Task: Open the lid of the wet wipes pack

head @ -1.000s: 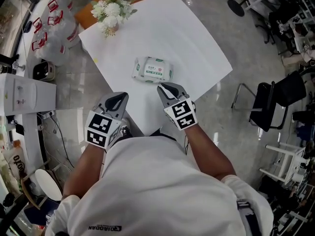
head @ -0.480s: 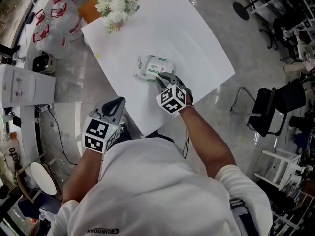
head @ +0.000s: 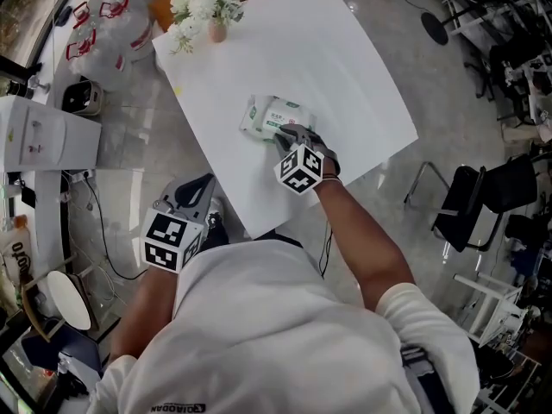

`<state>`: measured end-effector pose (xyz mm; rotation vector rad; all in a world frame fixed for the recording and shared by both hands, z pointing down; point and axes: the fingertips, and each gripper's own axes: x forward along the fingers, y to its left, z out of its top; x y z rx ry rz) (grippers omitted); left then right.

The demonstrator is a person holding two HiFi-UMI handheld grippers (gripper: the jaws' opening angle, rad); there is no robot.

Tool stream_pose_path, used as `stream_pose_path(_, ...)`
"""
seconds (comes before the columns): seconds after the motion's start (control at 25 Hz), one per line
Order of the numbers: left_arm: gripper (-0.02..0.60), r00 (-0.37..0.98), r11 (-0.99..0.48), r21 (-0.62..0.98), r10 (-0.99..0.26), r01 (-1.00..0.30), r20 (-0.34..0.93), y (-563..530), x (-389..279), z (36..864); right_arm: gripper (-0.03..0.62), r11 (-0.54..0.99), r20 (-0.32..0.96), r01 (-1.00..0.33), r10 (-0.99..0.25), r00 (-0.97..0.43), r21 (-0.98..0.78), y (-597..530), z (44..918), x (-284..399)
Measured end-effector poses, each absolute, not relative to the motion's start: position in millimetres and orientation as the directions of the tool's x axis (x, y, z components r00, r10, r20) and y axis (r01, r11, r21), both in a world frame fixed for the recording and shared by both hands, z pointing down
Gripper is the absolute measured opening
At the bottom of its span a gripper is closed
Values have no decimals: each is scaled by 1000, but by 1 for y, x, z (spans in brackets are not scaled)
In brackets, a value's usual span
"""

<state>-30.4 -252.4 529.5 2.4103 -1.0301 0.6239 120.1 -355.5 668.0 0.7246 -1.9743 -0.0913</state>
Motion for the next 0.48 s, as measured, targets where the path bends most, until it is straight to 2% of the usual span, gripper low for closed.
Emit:
stream_pose_path(0.28,8,611,-617,211,-558,-758,561,-253,-28,526,89,836,805,-410,-505,-311,365,-356,678,121)
stream_pose_path(0.48,8,613,-623,208,-555,-754,562,-254,-28,526,76,833,809,-438,-495,-318,338,-360,677,121)
